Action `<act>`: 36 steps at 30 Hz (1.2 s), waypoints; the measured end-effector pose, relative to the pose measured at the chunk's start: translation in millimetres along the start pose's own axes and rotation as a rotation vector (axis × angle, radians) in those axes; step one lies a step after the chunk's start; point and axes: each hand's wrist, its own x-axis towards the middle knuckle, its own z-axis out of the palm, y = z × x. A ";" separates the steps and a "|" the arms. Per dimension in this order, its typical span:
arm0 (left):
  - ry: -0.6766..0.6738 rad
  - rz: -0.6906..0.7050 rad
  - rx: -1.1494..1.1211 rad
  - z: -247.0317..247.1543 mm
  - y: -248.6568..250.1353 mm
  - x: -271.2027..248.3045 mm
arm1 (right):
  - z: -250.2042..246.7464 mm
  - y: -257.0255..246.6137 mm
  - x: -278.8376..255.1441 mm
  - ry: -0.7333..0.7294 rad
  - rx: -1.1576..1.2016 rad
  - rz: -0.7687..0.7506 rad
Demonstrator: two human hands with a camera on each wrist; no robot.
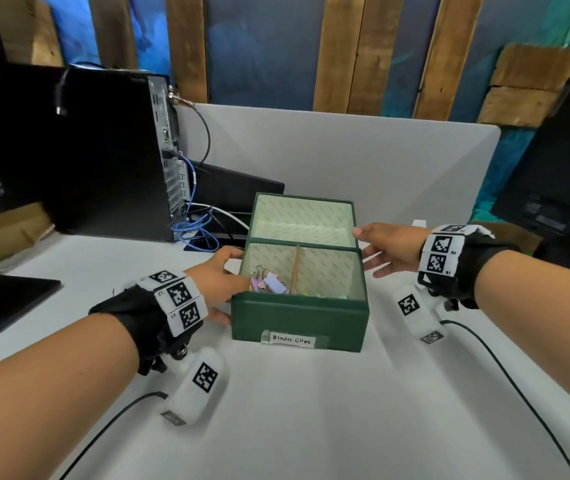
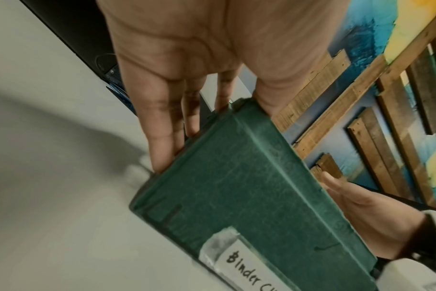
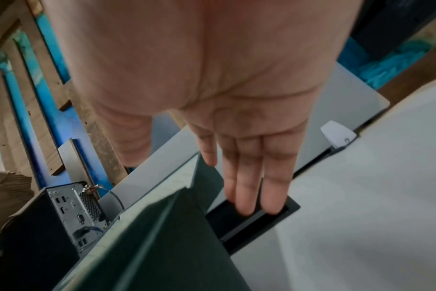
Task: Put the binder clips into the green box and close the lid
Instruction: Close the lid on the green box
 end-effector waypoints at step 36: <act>-0.082 0.009 -0.139 6.7 30.2 -26.5 | 17.9 51.1 -76.7 0.193 -0.515 -0.619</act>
